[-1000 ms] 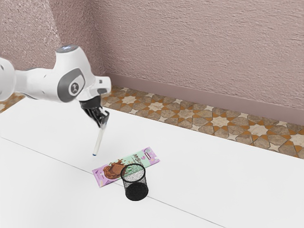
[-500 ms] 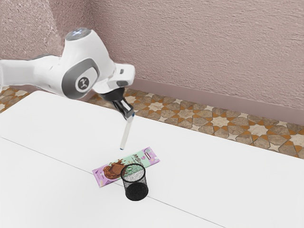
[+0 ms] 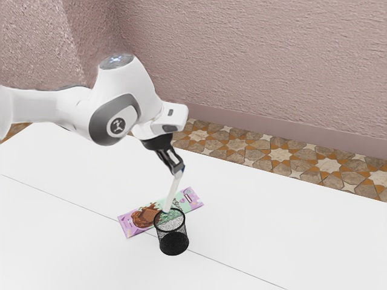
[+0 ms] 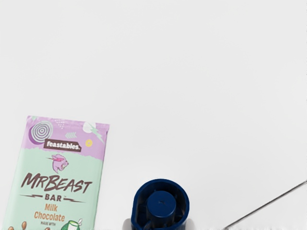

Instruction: Put the marker into the pen holder.

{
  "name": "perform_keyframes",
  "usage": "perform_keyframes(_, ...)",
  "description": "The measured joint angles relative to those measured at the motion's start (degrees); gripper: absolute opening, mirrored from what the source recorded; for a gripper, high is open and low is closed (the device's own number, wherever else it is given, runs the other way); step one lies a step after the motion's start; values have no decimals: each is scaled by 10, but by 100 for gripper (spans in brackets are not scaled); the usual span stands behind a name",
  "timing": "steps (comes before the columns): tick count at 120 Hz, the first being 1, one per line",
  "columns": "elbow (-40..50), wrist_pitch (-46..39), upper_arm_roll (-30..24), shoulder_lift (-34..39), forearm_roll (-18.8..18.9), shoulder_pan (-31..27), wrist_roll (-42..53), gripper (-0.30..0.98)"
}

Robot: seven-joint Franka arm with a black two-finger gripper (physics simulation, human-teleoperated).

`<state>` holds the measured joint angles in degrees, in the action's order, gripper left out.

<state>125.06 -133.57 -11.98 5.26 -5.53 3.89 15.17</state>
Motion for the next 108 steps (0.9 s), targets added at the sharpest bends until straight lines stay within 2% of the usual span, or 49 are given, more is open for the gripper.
perform_keyframes(33, 0, -6, -2, -38, -2, -3, -2, -4)
perform_keyframes(53, 0, -8, -1, -41, -10, -3, 6, 32)
perform_keyframes(71, -10, 0, 2, -52, -10, 1, 11, 50)
perform_keyframes(81, -80, 55, 30, -68, 7, 29, -1, 56)
perform_keyframes(90, -197, 133, 71, -82, 23, 57, -17, 60)
perform_keyframes(99, -318, 221, 111, -87, 40, 52, -31, 62)
perform_keyframes(108, -368, 295, 177, -81, 48, 42, -43, 64)
